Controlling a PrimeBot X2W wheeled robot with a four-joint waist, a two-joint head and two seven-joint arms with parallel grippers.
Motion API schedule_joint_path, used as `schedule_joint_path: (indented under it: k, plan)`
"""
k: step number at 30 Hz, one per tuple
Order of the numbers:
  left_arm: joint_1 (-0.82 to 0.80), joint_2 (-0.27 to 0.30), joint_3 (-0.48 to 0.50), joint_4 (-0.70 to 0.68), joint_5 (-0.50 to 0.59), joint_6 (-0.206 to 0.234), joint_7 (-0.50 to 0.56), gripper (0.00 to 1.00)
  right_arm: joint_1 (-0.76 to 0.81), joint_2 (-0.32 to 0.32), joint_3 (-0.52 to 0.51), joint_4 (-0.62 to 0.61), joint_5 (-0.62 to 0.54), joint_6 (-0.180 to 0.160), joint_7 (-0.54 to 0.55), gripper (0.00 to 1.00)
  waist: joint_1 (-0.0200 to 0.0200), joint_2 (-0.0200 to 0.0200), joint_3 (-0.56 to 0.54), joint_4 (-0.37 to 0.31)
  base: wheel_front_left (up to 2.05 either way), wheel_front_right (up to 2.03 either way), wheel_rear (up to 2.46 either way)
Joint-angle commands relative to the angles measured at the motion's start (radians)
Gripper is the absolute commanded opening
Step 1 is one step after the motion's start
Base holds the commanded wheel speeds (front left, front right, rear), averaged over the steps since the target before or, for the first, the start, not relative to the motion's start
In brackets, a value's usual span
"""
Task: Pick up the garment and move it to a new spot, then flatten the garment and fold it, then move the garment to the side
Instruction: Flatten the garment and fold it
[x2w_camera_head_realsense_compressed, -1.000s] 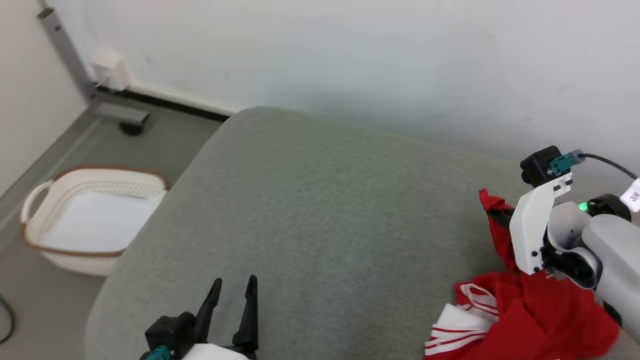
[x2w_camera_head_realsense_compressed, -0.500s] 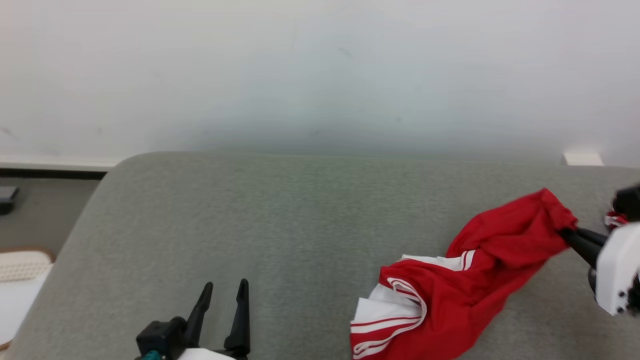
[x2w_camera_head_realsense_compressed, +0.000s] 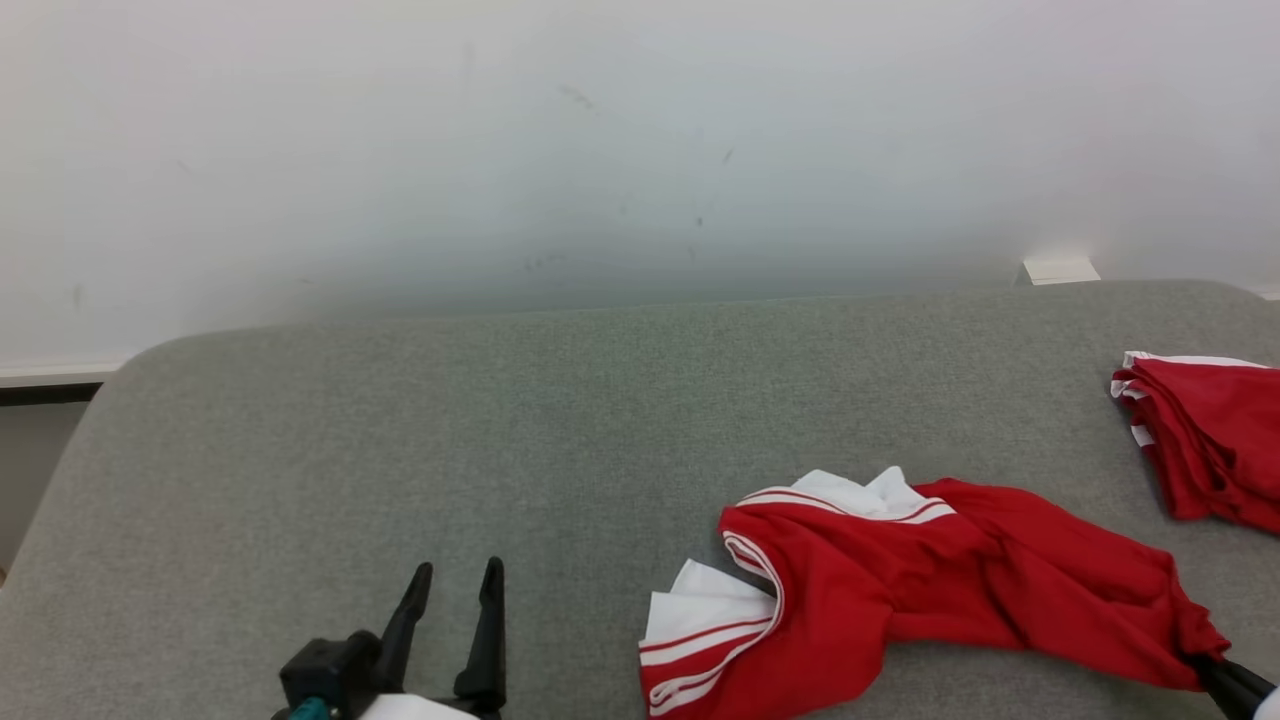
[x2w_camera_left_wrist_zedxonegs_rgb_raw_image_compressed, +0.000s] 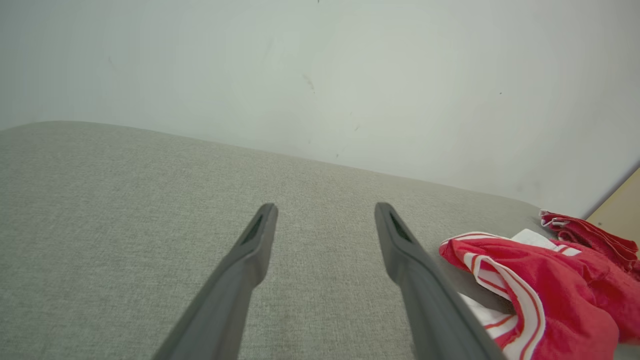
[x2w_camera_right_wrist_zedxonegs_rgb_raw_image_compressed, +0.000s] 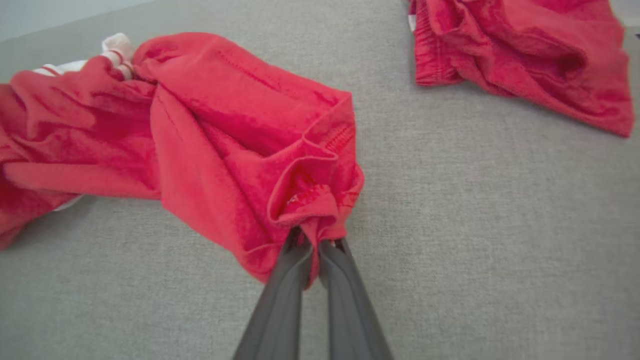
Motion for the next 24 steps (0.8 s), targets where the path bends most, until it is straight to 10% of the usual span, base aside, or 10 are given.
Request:
schedule_joint_path:
  k: [1,2,3,14,24]
  plan:
    - [-0.006,0.004,0.003,0.002,0.005,-0.003,0.0,1.0,0.014,0.011,-0.016,0.02,-0.017,-0.002,-0.014,0.0,0.0001,-0.0001,0.0,0.0,0.0,0.0,0.0]
    - [-0.007,0.004,0.005,0.004,0.007,-0.005,0.0,1.0,0.021,0.02,-0.034,0.05,-0.038,-0.002,-0.031,0.21,0.0001,-0.0001,0.001,0.0,0.0,0.0,0.0]
    - [-0.009,0.004,0.005,0.007,0.009,-0.006,0.0,1.0,0.026,0.036,-0.051,0.079,-0.059,-0.002,-0.046,1.0,0.0001,-0.0001,0.0,0.0,0.0,0.0,0.0]
    - [-0.011,0.004,-0.003,0.024,0.007,-0.013,0.0,1.0,0.028,0.18,-0.24,0.067,-0.206,-0.002,-0.202,1.0,0.0001,-0.0001,-0.016,0.016,0.0,0.0,0.0]
    - [-0.017,0.004,-0.017,0.025,0.0,-0.015,0.0,1.0,0.008,0.28,-0.309,-0.036,-0.327,-0.002,-0.13,1.0,0.0001,-0.0001,-0.016,0.07,0.0,0.0,0.0]
